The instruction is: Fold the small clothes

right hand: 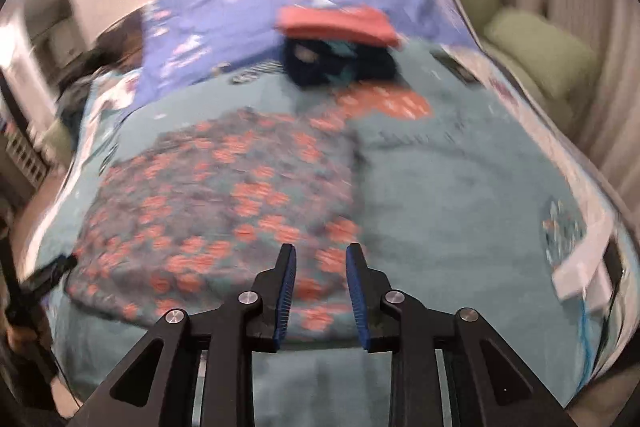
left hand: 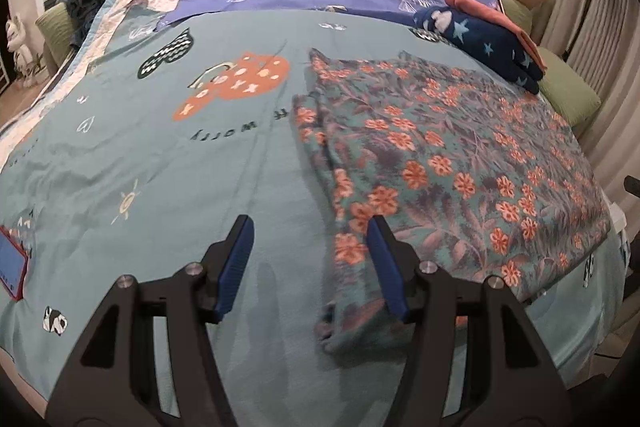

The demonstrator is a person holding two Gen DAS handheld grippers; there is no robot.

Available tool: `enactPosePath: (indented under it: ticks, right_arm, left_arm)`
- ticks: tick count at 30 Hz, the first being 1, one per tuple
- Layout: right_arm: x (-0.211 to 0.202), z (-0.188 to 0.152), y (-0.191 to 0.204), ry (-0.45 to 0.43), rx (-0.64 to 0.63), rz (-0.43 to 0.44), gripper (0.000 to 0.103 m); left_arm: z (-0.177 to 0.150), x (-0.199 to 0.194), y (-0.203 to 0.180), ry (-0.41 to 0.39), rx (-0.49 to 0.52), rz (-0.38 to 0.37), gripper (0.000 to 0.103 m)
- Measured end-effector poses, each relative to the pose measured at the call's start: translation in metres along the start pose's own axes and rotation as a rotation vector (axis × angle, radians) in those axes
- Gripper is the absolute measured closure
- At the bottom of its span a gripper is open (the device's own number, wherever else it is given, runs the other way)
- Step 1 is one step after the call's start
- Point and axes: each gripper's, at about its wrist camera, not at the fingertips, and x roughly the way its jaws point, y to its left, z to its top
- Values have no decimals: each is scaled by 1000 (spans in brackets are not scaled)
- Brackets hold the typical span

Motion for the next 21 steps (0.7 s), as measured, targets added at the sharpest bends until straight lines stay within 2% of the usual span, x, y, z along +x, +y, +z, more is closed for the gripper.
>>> enactPosePath:
  ticks: [3,6,8,11,14,17,21]
  right_arm:
    - [-3,-1,63,-30,-184,82,61]
    - [8,-10,131,-18,-339,224,60]
    - [17,-19,167,1,-417,275,60]
    - [25,-40,225,-14,-578,291,60]
    - [29,-59,264,-36,-709,309,60]
    - [37,-72,286,-37,-783,303,60]
    - [49,-83,305,-51,-835,251,60]
  left_arm:
    - [0,-6,18,-11,-46,15,43]
    - [-3,-16,37,-25,-90,35,43]
    - [-6,-22,44,-32,-105,37,43]
    - [-11,-29,54,-40,-126,36,43]
    - [-15,-33,61,-42,-138,29,42]
    - [-16,-35,67,-47,-143,17,42]
    - [-15,-33,77,-50,-169,-7,42]
